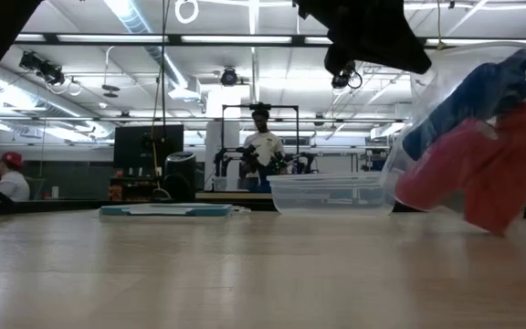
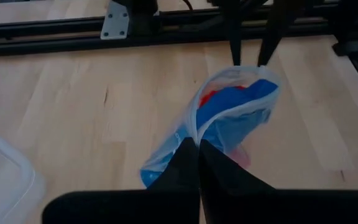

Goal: Roll bandage
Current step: Put the blue bandage into the transparent zip bag

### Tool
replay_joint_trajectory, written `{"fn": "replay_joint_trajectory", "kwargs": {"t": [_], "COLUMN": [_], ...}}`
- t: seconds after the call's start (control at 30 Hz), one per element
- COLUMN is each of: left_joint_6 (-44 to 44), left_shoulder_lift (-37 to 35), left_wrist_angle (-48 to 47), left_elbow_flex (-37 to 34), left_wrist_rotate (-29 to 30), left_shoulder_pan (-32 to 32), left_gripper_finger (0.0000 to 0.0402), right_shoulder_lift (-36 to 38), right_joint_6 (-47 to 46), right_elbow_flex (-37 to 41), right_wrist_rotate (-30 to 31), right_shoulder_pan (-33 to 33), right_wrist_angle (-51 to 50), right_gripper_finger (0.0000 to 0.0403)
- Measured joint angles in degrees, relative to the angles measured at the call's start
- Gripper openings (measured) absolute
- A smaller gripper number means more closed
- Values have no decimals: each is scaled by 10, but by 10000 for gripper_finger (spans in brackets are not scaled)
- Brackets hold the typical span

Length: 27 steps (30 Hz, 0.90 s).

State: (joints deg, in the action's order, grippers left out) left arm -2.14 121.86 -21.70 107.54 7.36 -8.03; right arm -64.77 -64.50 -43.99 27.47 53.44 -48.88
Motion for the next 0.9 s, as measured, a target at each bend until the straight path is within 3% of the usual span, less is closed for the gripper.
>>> {"fn": "replay_joint_trajectory", "kwargs": {"t": [0.23, 0.63, 0.9], "left_joint_6": [-12, -27, -27], "left_shoulder_lift": [0, 0, 0], "left_wrist_angle": [-1, 4, -1], "left_elbow_flex": [0, 0, 0], "left_wrist_rotate": [1, 3, 2], "left_shoulder_pan": [0, 0, 0], "left_gripper_finger": [0, 0, 0], "right_shoulder_lift": [-2, -21, -21], "right_joint_6": [-45, -55, -43], "right_elbow_flex": [52, 67, 67], "right_wrist_rotate": [108, 178, 191], "right_shoulder_pan": [61, 64, 64], "right_wrist_angle": [90, 106, 98], "right_gripper_finger": [91, 83, 8]}}
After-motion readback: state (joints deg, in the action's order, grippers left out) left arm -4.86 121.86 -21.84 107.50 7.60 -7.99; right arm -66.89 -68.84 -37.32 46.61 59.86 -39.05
